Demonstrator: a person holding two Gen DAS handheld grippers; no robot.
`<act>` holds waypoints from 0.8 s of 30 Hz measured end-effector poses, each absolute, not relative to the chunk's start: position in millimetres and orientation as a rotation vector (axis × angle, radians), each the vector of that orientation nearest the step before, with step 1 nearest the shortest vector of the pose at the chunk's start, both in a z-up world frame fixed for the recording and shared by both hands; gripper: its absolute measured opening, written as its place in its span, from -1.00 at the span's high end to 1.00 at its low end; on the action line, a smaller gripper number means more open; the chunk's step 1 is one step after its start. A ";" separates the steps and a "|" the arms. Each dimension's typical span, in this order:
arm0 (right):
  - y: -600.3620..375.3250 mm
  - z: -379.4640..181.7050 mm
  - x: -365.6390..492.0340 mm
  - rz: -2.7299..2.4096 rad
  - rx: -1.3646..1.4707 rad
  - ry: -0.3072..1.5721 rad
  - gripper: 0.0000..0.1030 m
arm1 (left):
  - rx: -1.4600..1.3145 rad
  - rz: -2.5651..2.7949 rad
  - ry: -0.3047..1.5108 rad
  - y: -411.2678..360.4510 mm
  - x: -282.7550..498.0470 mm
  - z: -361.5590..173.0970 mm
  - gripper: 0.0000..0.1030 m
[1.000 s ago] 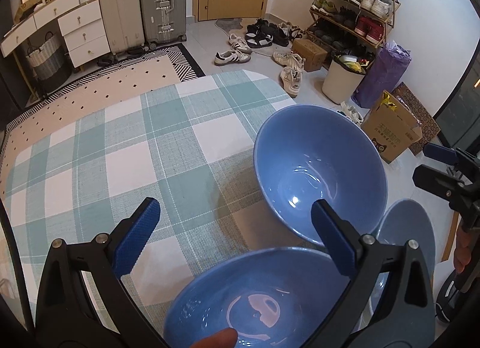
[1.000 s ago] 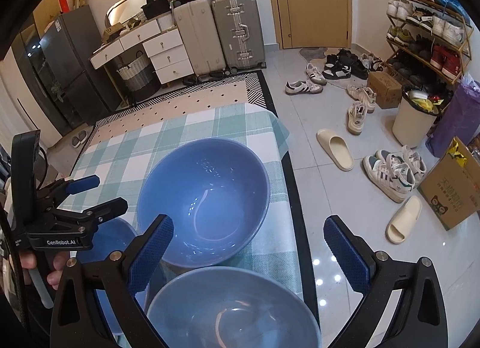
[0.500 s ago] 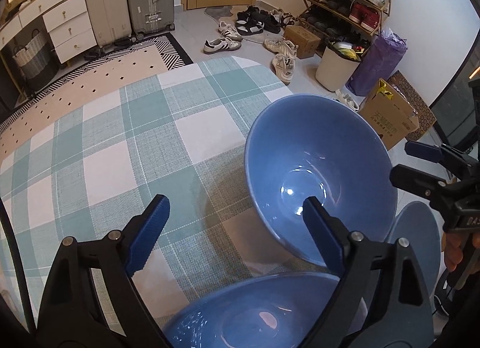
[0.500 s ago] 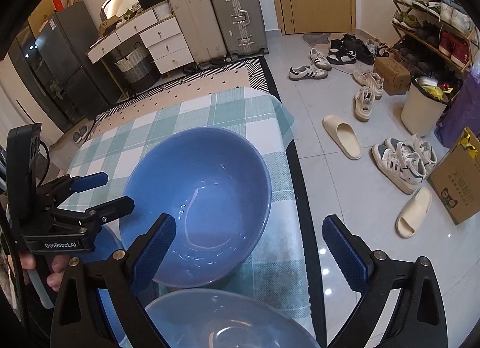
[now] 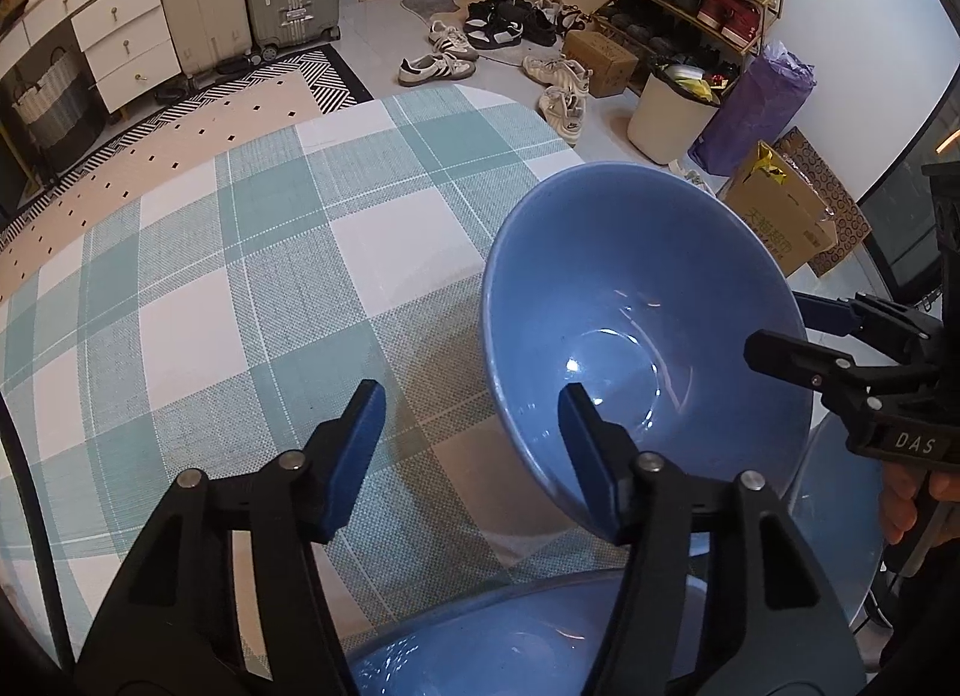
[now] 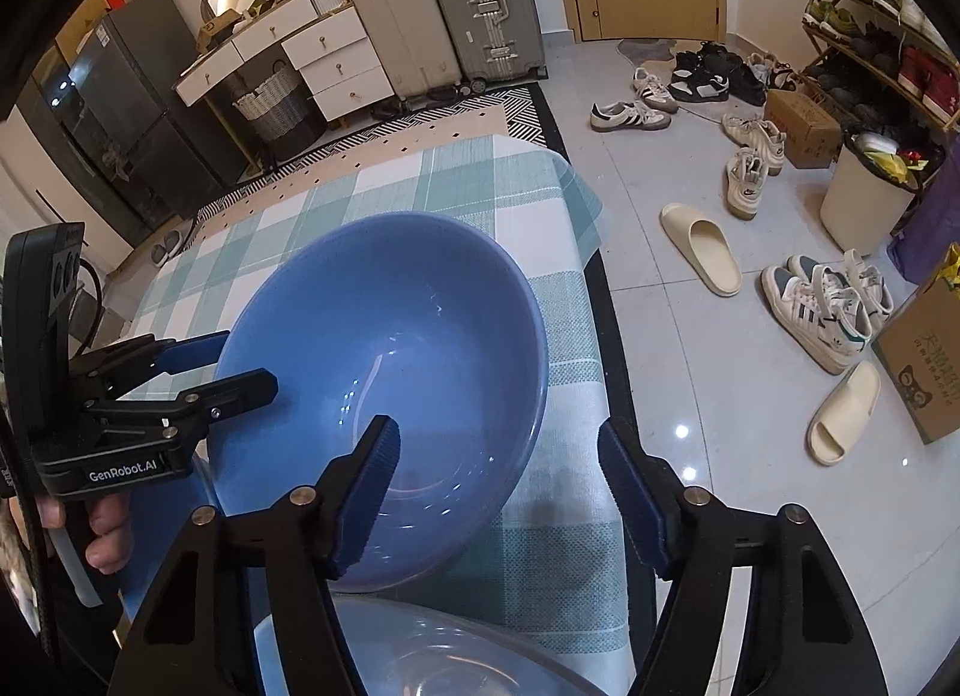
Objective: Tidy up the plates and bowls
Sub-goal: 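Close the left gripper on the rim of a light-blue bowl, then lift the blue bowl with the left gripper over another blue bowl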
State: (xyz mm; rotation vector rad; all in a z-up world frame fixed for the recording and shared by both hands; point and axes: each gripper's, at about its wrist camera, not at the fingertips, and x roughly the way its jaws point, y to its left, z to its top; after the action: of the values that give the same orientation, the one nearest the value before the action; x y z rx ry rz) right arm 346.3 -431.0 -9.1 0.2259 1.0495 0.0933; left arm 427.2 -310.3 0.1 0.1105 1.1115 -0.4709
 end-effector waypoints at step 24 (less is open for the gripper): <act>-424.9 -0.6 335.4 0.082 0.178 1.019 0.66 | 0.101 -0.518 1.053 -319.2 414.7 16.8 0.75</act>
State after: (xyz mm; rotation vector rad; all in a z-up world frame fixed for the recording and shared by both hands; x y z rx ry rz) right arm 335.4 -424.9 -0.6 0.1781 1.0187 0.0816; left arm 414.7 -319.2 16.8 0.1007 1.0532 -0.5183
